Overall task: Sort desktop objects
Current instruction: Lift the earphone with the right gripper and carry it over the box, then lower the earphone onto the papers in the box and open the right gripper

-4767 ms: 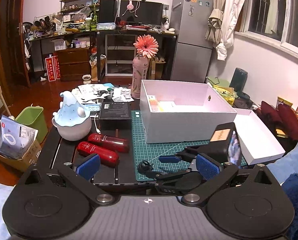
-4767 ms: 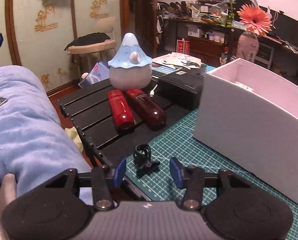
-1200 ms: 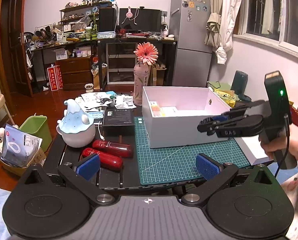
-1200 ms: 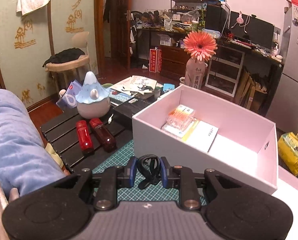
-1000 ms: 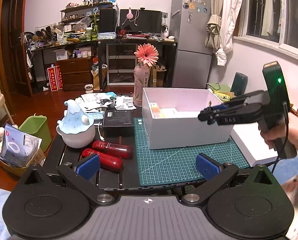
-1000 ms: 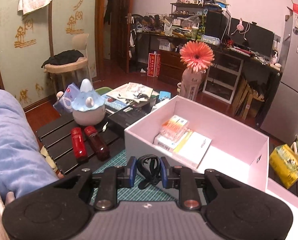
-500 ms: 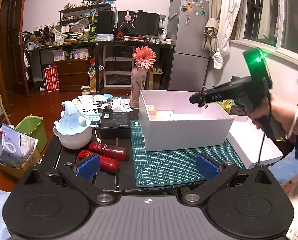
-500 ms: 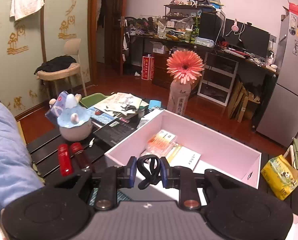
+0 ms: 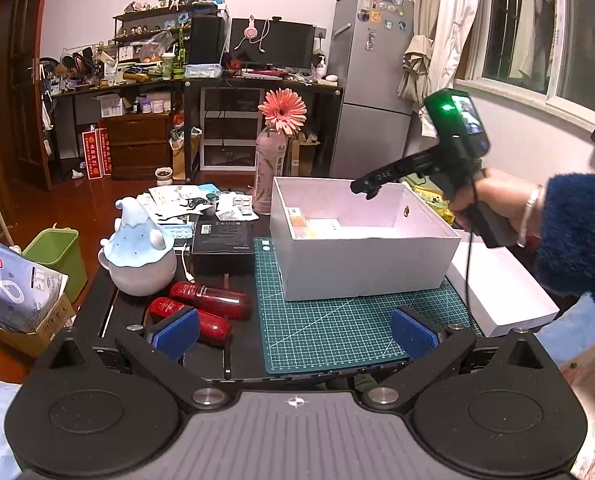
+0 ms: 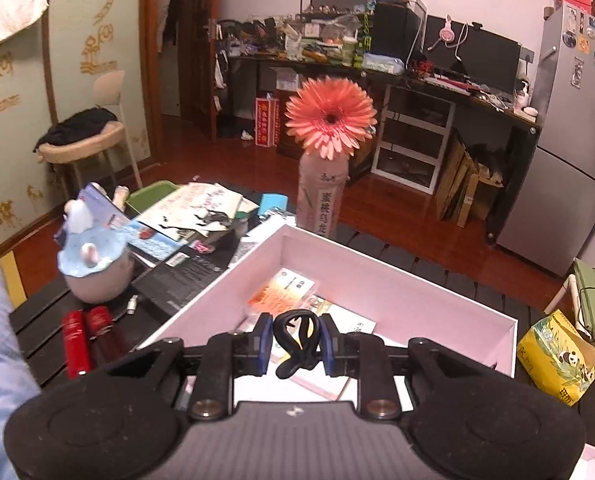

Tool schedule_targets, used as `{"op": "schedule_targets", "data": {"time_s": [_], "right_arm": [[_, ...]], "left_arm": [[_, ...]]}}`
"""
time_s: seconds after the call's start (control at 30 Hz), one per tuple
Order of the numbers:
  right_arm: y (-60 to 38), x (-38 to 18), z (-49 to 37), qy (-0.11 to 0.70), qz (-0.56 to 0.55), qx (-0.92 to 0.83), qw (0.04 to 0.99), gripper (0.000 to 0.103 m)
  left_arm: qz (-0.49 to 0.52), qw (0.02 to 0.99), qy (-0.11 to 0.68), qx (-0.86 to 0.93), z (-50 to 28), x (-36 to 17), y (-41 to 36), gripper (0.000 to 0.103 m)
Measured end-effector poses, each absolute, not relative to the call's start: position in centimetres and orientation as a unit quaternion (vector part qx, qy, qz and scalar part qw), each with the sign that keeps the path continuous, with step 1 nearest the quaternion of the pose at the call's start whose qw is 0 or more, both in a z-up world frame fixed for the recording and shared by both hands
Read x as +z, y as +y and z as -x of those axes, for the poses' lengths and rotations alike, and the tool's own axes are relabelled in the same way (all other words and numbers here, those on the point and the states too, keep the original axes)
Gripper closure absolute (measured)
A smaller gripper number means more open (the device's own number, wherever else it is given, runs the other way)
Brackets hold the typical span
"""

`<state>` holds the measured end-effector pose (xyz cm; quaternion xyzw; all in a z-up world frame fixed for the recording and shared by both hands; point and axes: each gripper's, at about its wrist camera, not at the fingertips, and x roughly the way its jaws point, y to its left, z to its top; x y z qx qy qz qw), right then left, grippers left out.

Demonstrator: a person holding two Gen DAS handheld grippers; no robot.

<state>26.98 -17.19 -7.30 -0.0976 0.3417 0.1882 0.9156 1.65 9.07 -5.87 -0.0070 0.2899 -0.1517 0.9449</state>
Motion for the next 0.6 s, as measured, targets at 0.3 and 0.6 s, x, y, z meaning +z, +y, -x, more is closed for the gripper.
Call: {"op": "schedule_targets", "data": {"time_s": [0.3,0.6], "right_arm": [[-16.3,-10.0,-32.7,0.389,0.127,0.17,0.896,0.08],[-16.1,-12.6,-36.9,0.423,0.132,0.143,0.885,0.08]], "left_arm": [[0.026,0.939,0.303,-0.158,-2.4,-6.1,9.5,0.0],[0.036,0.935,0.312,-0.164,-3.0,-6.4,9.6,0.0]]}}
